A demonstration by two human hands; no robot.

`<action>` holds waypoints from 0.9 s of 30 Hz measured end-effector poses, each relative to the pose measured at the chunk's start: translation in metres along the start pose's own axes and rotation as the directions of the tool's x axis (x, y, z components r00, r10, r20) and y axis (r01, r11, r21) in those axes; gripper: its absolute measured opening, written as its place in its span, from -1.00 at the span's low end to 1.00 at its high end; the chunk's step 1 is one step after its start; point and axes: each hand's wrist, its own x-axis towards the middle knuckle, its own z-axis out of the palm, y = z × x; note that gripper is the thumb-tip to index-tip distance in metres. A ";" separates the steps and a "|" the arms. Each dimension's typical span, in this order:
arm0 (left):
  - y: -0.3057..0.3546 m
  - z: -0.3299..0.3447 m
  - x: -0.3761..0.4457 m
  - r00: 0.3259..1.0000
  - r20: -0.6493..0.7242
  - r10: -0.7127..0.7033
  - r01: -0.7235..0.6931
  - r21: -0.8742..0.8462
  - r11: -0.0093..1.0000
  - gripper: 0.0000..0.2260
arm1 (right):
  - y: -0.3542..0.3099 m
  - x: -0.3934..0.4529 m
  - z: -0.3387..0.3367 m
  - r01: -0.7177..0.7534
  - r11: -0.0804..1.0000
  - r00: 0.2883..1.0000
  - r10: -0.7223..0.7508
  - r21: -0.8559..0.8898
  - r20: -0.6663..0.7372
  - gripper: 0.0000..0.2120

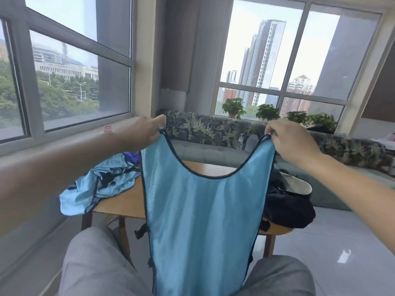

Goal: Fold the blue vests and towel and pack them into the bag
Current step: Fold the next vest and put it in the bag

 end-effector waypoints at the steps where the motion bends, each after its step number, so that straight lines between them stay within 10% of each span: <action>1: 0.000 0.010 0.006 1.000 0.015 0.000 0.000 0.003 1.000 -0.90 | 0.000 0.003 0.014 -0.001 1.000 1.000 0.001 -0.003 0.017 -0.84; 15: -0.034 0.176 0.083 0.949 0.314 -0.041 -0.010 0.158 0.987 -0.90 | 0.015 0.051 0.229 0.036 0.999 0.968 -0.025 -0.040 0.250 -0.76; 27: -0.071 0.346 0.124 0.775 0.621 -0.118 0.070 0.100 0.992 -0.89 | 0.035 0.054 0.427 0.095 0.993 0.789 -0.035 -0.065 0.613 -0.75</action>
